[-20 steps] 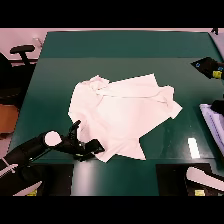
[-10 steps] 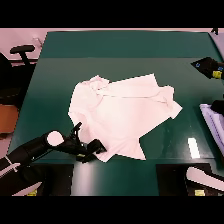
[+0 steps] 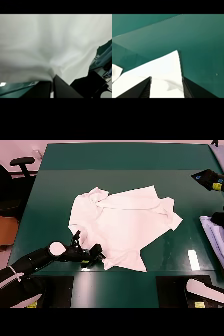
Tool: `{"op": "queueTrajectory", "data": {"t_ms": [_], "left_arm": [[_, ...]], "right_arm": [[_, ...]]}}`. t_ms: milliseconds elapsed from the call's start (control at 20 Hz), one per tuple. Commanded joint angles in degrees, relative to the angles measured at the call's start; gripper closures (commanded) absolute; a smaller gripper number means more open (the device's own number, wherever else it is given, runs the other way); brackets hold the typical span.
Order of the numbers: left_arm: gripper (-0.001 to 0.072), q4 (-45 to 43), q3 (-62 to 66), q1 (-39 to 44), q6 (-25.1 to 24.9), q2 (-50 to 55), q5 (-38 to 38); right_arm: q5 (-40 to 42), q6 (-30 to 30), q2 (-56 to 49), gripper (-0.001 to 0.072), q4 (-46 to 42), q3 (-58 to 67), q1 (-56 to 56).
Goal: Fold the shirts.
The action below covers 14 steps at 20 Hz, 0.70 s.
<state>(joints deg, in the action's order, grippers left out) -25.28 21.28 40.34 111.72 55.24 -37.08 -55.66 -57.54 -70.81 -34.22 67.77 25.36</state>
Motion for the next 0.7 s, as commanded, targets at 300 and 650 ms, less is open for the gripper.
{"op": "queueTrajectory", "data": {"t_ms": [300, 650], "left_arm": [[0.0681, -0.26, 0.15, -16.09, -14.95, -0.09, -7.50], [0.0680, 0.22, 0.17, -21.81, -18.84, -0.07, -10.60]], "right_arm": [[-19.10, -1.51, -5.11, 0.0194, -16.33, -0.02, -0.24], [-21.31, -9.31, -3.93, 0.0038, -43.91, -0.02, -19.10]]}}
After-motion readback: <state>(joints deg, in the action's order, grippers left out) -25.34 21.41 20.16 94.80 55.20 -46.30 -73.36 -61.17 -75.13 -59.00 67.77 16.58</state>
